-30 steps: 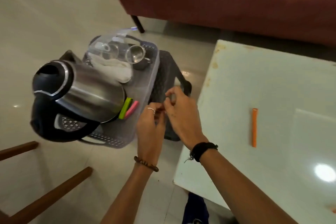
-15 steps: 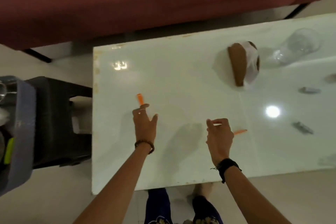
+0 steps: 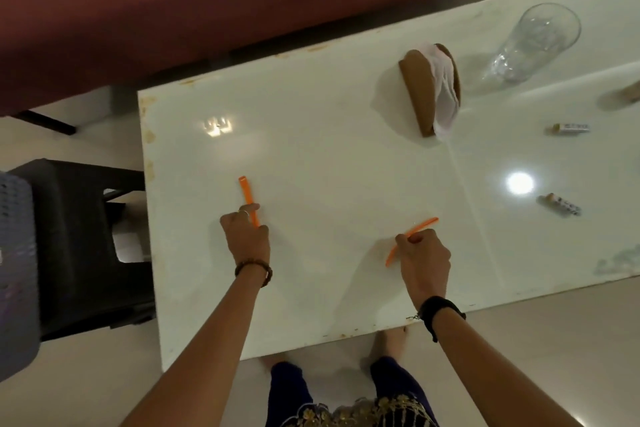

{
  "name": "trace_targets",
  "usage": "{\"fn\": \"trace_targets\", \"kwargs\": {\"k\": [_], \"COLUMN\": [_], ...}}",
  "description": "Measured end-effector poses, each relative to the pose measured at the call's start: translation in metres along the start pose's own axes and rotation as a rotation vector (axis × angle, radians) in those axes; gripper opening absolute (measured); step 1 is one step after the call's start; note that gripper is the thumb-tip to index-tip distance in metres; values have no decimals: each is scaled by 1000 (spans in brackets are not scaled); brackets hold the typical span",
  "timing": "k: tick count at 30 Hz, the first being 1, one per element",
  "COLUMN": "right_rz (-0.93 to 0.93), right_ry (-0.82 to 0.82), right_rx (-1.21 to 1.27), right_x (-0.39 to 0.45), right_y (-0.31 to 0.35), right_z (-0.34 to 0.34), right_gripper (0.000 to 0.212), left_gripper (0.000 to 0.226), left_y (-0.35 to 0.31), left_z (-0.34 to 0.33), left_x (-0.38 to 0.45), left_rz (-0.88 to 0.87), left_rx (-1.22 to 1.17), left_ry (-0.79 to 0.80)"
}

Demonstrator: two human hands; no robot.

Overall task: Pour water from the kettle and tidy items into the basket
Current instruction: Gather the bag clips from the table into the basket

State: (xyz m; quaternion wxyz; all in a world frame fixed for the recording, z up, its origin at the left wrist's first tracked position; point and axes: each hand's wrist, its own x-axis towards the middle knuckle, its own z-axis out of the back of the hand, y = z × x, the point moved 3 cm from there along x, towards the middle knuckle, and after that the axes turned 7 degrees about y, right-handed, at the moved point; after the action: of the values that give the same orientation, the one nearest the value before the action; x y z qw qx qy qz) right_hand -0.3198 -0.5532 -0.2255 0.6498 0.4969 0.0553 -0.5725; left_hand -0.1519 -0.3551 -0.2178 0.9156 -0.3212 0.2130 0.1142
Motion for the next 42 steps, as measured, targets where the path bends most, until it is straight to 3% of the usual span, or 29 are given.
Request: {"fn": "trace_targets", "kwargs": {"k": [5,8,12,16,20,25,28,32,36,42], "right_rz": [186,352,582,814,901,873,857,792,792,776], "right_ry": [144,296,553,748,761,685,722,759,637,327], "right_rx": [98,96,-30,-191,-291,-482,-410,-171,-128,-165], "right_x": [-50,-102,-180,-258,-310,-322,-323,-308,-266,-167], "right_y": [41,84,140,181,196,186,181,176,177,162], "right_z": [-52,-107,-201,-293,-367,-423,-429,-411,-370,-249], "right_gripper": [4,13,1,8,10,19,22,2,8,9], "left_gripper": [45,45,44,46,29,34,32,11,11,14], "left_y": [3,17,61,130,193,223,226,209,168,64], "left_z": [27,74,170,271,331,347,347,336,304,192], "left_x": [-18,-27,-22,-5,15,41,46,37,30,6], "left_rz": [-15,-63,-71,-32,70,17,18,-31,-130,-338], "left_rx": [-298,-397,-412,-360,-230,-87,-138,-198,-234,-218], "left_ry": [20,-18,-196,-409,-345,-194,-207,-326,-346,-19]}}
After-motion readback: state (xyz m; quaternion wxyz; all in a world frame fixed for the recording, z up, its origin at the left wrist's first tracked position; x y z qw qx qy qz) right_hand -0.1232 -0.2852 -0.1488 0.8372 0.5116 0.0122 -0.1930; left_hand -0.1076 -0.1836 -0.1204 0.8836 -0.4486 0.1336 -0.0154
